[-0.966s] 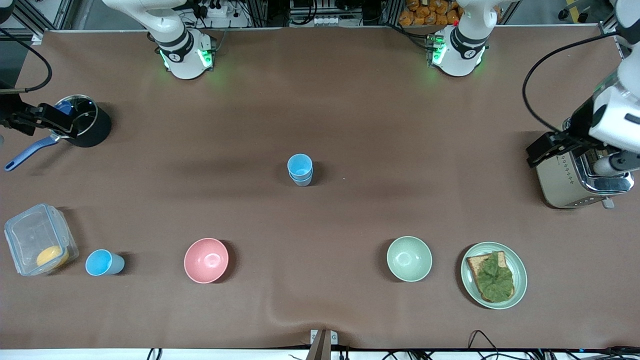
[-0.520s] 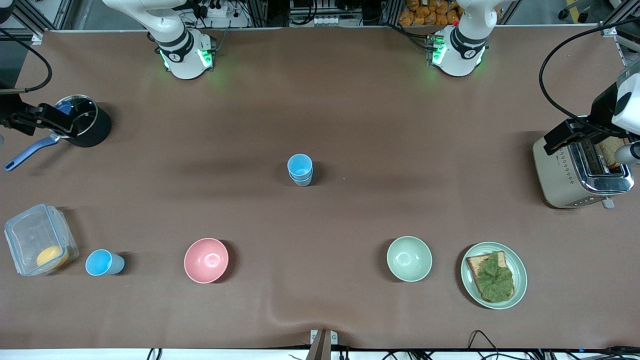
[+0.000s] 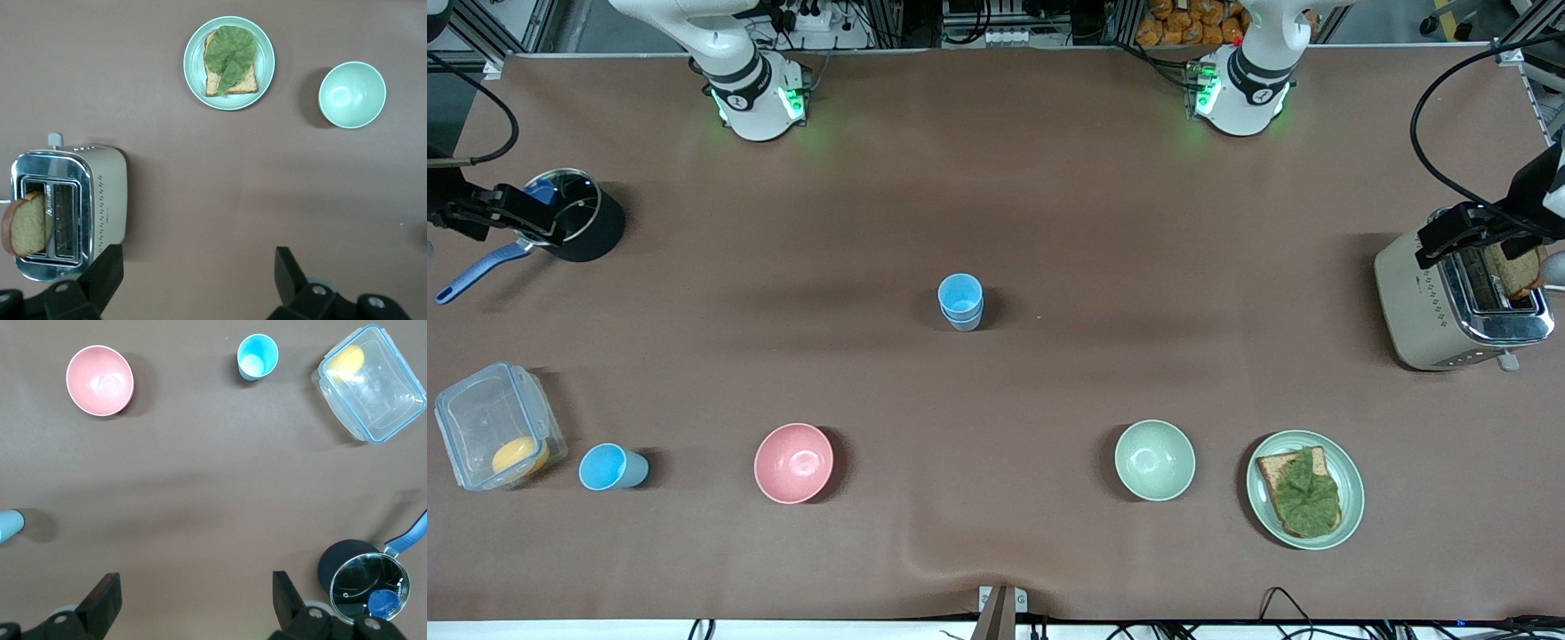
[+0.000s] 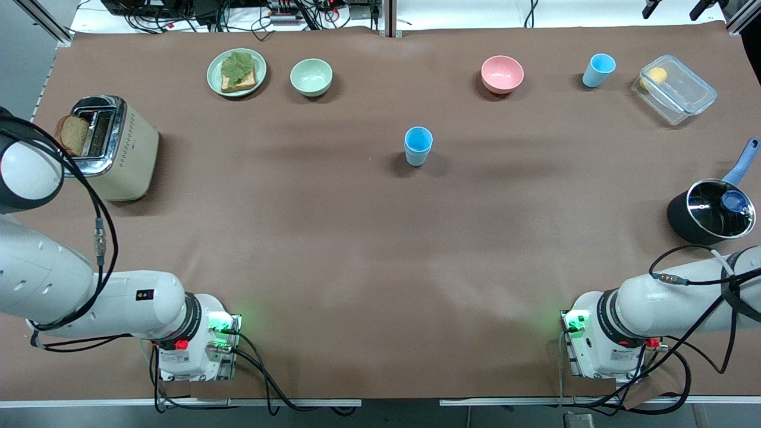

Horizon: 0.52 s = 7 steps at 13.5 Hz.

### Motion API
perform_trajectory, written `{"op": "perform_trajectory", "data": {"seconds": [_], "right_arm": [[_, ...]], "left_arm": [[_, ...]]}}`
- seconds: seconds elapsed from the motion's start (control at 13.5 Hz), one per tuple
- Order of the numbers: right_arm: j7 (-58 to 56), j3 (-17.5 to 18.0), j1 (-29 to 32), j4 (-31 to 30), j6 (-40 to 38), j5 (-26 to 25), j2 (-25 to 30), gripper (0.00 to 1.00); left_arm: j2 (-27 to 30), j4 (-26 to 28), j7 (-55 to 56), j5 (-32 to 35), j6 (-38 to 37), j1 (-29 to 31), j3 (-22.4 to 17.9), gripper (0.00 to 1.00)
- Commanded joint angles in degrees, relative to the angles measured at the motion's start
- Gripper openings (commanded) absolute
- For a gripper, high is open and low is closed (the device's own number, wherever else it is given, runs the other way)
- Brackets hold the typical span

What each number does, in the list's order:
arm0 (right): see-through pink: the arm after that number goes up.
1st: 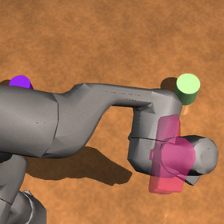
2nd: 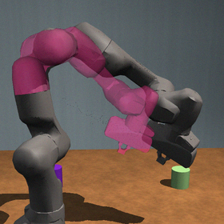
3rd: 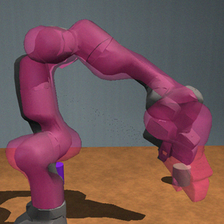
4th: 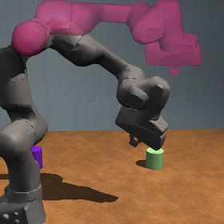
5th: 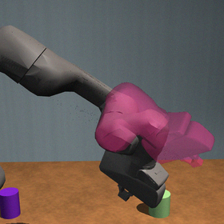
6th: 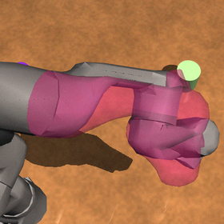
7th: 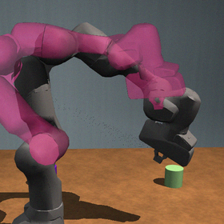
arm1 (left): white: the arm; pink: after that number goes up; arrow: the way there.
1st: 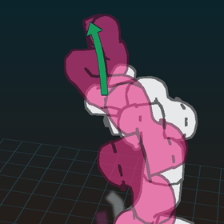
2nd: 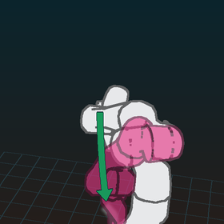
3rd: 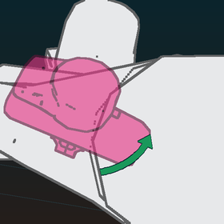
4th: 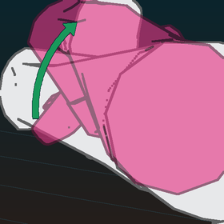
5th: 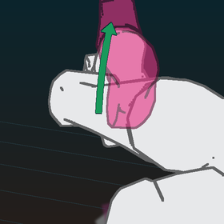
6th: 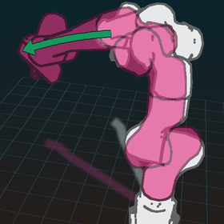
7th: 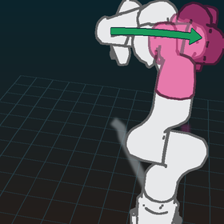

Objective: Stack blue cups with both arms

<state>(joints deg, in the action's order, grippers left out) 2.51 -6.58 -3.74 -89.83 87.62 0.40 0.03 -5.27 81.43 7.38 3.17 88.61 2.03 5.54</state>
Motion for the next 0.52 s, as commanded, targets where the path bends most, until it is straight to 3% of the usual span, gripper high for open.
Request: {"op": "perform_trajectory", "data": {"seconds": [0.0,0.45], "right_arm": [[-0.6,0.4,0.8,0.7,-0.6,-0.4,-0.3,1.00],[-0.6,0.4,0.8,0.7,-0.6,-0.4,-0.3,1.00]], "left_arm": [[2.4,1.9,-2.5,-1.2,-0.6,-2.9,-3.2,1.00],[1.6,1.2,-2.5,-1.1,-0.5,-2.9,-3.4,1.00]]}}
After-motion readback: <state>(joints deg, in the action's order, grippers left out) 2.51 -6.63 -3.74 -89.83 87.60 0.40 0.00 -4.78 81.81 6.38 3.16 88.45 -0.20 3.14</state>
